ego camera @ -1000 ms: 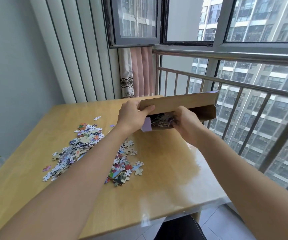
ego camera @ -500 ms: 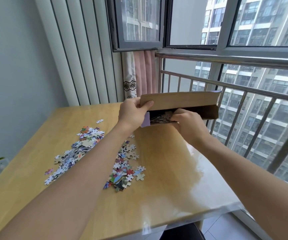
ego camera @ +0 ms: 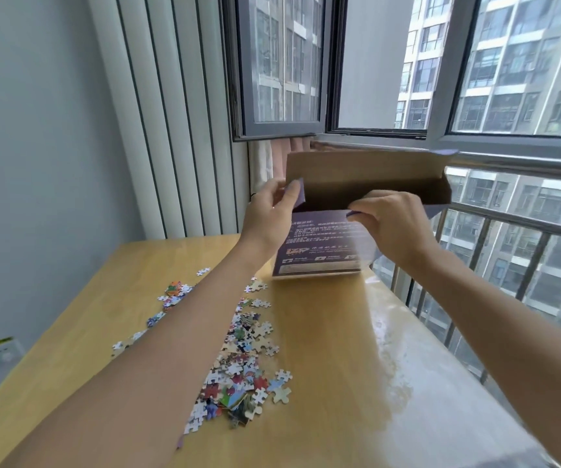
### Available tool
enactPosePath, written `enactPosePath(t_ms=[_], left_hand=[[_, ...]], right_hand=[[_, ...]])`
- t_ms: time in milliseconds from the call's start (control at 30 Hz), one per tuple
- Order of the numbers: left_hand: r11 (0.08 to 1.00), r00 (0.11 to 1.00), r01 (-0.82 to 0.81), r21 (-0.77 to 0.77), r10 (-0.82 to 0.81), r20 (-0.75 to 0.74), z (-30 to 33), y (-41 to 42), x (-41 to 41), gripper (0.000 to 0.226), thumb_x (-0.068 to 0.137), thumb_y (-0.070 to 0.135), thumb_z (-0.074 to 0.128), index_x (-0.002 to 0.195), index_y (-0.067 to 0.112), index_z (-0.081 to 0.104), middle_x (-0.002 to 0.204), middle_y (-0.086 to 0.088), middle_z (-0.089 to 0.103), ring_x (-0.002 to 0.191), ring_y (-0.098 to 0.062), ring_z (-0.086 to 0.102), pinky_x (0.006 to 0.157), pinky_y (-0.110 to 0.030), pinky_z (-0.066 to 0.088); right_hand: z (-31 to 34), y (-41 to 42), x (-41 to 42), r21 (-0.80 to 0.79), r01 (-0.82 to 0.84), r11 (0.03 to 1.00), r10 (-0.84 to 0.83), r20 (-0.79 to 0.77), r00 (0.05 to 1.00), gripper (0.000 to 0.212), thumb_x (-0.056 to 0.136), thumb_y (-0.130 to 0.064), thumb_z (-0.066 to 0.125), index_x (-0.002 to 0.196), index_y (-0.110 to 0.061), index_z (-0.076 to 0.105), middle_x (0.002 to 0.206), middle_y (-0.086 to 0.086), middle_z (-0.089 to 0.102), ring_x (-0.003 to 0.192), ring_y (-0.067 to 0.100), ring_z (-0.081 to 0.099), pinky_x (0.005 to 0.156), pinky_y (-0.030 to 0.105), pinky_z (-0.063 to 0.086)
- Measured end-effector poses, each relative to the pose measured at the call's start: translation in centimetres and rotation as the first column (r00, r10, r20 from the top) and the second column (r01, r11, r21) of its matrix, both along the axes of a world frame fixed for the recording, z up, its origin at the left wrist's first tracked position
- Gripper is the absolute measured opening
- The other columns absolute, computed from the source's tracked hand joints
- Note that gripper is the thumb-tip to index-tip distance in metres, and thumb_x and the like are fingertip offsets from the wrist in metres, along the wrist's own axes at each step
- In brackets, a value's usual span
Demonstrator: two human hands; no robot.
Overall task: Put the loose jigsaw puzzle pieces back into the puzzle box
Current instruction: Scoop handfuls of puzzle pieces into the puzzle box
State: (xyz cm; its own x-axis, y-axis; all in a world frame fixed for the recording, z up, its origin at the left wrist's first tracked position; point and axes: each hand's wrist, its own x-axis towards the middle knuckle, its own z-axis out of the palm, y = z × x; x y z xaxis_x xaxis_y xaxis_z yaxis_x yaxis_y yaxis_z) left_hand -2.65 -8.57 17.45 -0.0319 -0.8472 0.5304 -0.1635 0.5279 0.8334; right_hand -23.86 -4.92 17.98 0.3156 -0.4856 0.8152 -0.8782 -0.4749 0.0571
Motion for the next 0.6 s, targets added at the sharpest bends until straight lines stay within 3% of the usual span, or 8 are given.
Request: enactPosePath(t_ms=[100, 167, 233, 300, 433, 533, 600], left_hand=[[0.999, 0.999, -0.026, 0.029, 0.027, -0.028, -0.5, -0.4, -0.1, 0.039, 0.100, 0.048, 0.051, 0.098, 0.011, 0.064, 0.100, -0.011, 0.066, 0.087, -0.019, 0.061, 0.077, -0.033, 0.048], [0.997, 0.998, -0.066, 0.041, 0.065, 0.003, -0.9, -0.6, 0.1, 0.044, 0.098, 0.047, 0.056, 0.087, 0.005, 0.065, 0.079, -0.007, 0.062, 0.070, -0.014, 0.053, 0.069, -0.034, 0.044], [0.996, 0.997, -0.046, 0.077, 0.041, 0.064, -2.1, -0.7, 0.0, 0.048, 0.098, 0.042, 0.060, 0.077, -0.001, 0.059, 0.071, -0.016, 0.058, 0.067, -0.019, 0.051, 0.073, -0.036, 0.050], [0.991, 0.991, -0.009, 0.136, -0.009, 0.132, -3.9, -0.9, -0.2, 0.051, 0.098, 0.039, 0.061, 0.073, -0.006, 0.057, 0.076, -0.026, 0.061, 0.069, -0.026, 0.055, 0.080, -0.041, 0.056], [0.974, 0.980, -0.062, 0.216, 0.019, 0.198, -8.3, -0.9, -0.6, 0.054, 0.095, 0.040, 0.065, 0.065, -0.004, 0.055, 0.058, -0.005, 0.052, 0.060, -0.014, 0.048, 0.062, -0.030, 0.043], [0.967, 0.966, -0.064, 0.248, -0.002, 0.257, -11.5, -0.4, -0.8, 0.053, 0.095, 0.039, 0.065, 0.056, 0.006, 0.049, 0.052, -0.002, 0.049, 0.052, -0.012, 0.042, 0.053, -0.019, 0.033], [0.960, 0.952, -0.036, 0.276, -0.051, 0.302, -13.5, 0.2, -1.0, 0.052, 0.096, 0.038, 0.064, 0.056, 0.008, 0.048, 0.056, -0.007, 0.050, 0.054, -0.015, 0.042, 0.053, -0.023, 0.032]], right_hand=[[0.1, -0.3, -0.2, 0.059, 0.014, 0.998, -0.012, -0.034, 0.999, 0.009, 0.089, -0.013, 0.074, 0.093, -0.012, 0.082, 0.091, 0.004, 0.078, 0.082, 0.026, 0.073, 0.074, 0.043, 0.058], [-0.4, -0.6, -0.5, 0.145, 0.072, 0.987, -0.054, -0.120, 0.991, 0.010, 0.088, -0.015, 0.073, 0.092, -0.016, 0.082, 0.092, 0.000, 0.078, 0.084, 0.027, 0.072, 0.074, 0.043, 0.056], [-1.8, -0.7, -0.9, 0.252, 0.133, 0.959, -0.091, -0.172, 0.981, 0.008, 0.088, -0.015, 0.073, 0.088, -0.017, 0.081, 0.092, -0.002, 0.077, 0.083, 0.026, 0.070, 0.074, 0.041, 0.055], [-3.9, -0.4, -1.3, 0.315, 0.187, 0.931, -0.111, -0.245, 0.963, 0.006, 0.086, -0.015, 0.074, 0.082, -0.018, 0.078, 0.085, -0.004, 0.075, 0.077, 0.024, 0.067, 0.067, 0.037, 0.054], [-8.5, 0.1, -1.5, 0.402, 0.195, 0.895, -0.079, -0.287, 0.955, 0.011, 0.084, -0.014, 0.073, 0.081, -0.024, 0.077, 0.077, -0.008, 0.071, 0.065, 0.017, 0.062, 0.055, 0.023, 0.040], [-10.7, 0.5, -1.3, 0.573, 0.217, 0.790, -0.076, -0.259, 0.963, 0.008, 0.083, -0.021, 0.074, 0.087, -0.028, 0.076, 0.083, -0.012, 0.072, 0.077, 0.017, 0.066, 0.062, 0.028, 0.049], [-11.2, 1.2, -1.0, 0.698, 0.185, 0.692, -0.062, -0.198, 0.978, 0.011, 0.080, -0.024, 0.079, 0.090, -0.029, 0.077, 0.082, -0.015, 0.072, 0.080, 0.014, 0.067, 0.067, 0.027, 0.052]])
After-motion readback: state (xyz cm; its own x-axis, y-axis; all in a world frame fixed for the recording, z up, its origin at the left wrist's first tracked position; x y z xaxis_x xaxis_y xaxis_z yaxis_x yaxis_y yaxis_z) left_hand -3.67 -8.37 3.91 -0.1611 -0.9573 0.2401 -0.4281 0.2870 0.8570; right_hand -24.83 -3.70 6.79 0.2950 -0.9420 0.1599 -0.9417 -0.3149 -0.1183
